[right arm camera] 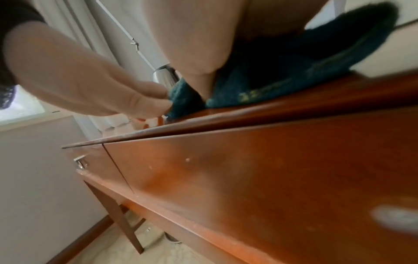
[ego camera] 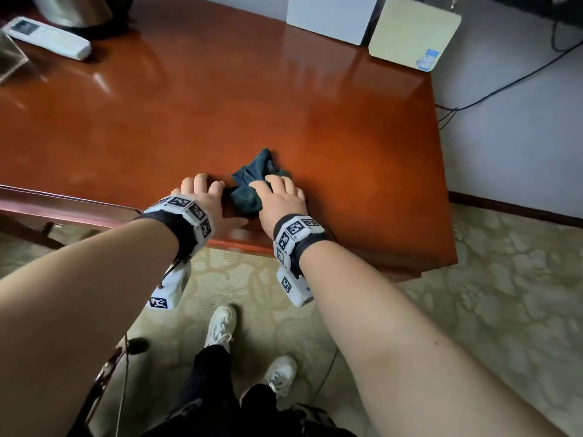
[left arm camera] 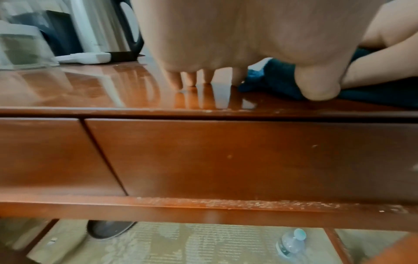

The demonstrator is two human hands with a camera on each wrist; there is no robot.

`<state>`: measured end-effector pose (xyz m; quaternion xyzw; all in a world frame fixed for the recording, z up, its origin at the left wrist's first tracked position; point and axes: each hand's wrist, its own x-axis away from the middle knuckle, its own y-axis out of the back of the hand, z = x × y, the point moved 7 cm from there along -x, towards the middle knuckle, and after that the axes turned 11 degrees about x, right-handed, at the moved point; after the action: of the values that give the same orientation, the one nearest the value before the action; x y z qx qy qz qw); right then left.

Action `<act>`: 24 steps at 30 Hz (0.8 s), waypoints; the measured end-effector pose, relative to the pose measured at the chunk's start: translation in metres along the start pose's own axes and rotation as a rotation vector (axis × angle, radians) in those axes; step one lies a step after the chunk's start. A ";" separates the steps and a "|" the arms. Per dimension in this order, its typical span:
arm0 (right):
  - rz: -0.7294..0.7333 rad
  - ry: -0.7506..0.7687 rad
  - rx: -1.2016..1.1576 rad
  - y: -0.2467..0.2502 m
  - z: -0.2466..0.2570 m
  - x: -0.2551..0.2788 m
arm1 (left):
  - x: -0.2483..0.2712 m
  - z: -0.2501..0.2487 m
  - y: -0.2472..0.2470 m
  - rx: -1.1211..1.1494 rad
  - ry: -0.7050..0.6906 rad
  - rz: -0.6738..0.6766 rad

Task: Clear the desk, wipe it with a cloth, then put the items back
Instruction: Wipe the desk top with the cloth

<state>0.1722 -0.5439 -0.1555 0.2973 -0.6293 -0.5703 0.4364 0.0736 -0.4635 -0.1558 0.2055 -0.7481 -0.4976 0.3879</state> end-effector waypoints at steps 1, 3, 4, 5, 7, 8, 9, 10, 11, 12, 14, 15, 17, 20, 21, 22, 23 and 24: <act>-0.012 0.006 0.007 0.000 -0.007 0.002 | 0.000 -0.009 0.001 -0.014 -0.016 -0.017; -0.019 -0.021 0.000 0.002 -0.033 0.009 | -0.001 -0.032 -0.002 -0.066 -0.101 -0.006; -0.021 -0.062 -0.014 0.003 -0.050 0.014 | -0.001 -0.044 -0.006 -0.090 -0.152 0.016; -0.024 -0.117 -0.028 0.002 -0.070 0.021 | -0.001 -0.057 -0.009 -0.105 -0.192 0.039; -0.019 -0.246 -0.047 -0.004 -0.111 0.041 | -0.001 -0.082 -0.016 -0.111 -0.241 0.093; -0.017 -0.320 -0.053 -0.007 -0.133 0.055 | 0.000 -0.094 -0.020 -0.108 -0.255 0.129; -0.023 -0.402 -0.055 -0.011 -0.155 0.070 | 0.001 -0.105 -0.025 -0.106 -0.263 0.168; -0.034 -0.492 -0.056 -0.014 -0.178 0.088 | 0.001 -0.114 -0.030 -0.106 -0.269 0.203; -0.040 -0.587 -0.058 -0.017 -0.201 0.107 | 0.001 -0.121 -0.036 -0.111 -0.268 0.231; -0.034 -0.681 -0.067 -0.020 -0.222 0.126 | 0.001 -0.123 -0.040 -0.122 -0.261 0.248; 0.014 -0.827 -0.083 -0.023 -0.257 0.159 | 0.002 -0.124 -0.044 -0.143 -0.248 0.251; 0.052 -0.869 -0.086 -0.023 -0.269 0.170 | 0.001 -0.123 -0.043 -0.143 -0.246 0.246; 0.115 -0.919 -0.114 -0.021 -0.282 0.180 | 0.001 -0.123 -0.041 -0.133 -0.239 0.242; 0.053 -0.901 -0.198 -0.011 -0.281 0.175 | 0.003 -0.126 -0.038 -0.106 -0.230 0.216; 0.013 -0.869 -0.234 -0.005 -0.275 0.171 | 0.006 -0.126 -0.037 -0.096 -0.225 0.218; -0.026 -0.822 -0.272 0.002 -0.268 0.166 | 0.009 -0.126 -0.037 -0.081 -0.221 0.227; -0.057 -0.766 -0.310 0.011 -0.259 0.161 | 0.012 -0.124 -0.035 -0.056 -0.220 0.237; -0.083 -0.705 -0.341 0.021 -0.248 0.156 | 0.016 -0.122 -0.032 -0.008 -0.221 0.240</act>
<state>0.3266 -0.7898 -0.1102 0.0317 -0.6243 -0.7509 0.2131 0.1570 -0.5592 -0.1535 0.0572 -0.8035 -0.4700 0.3609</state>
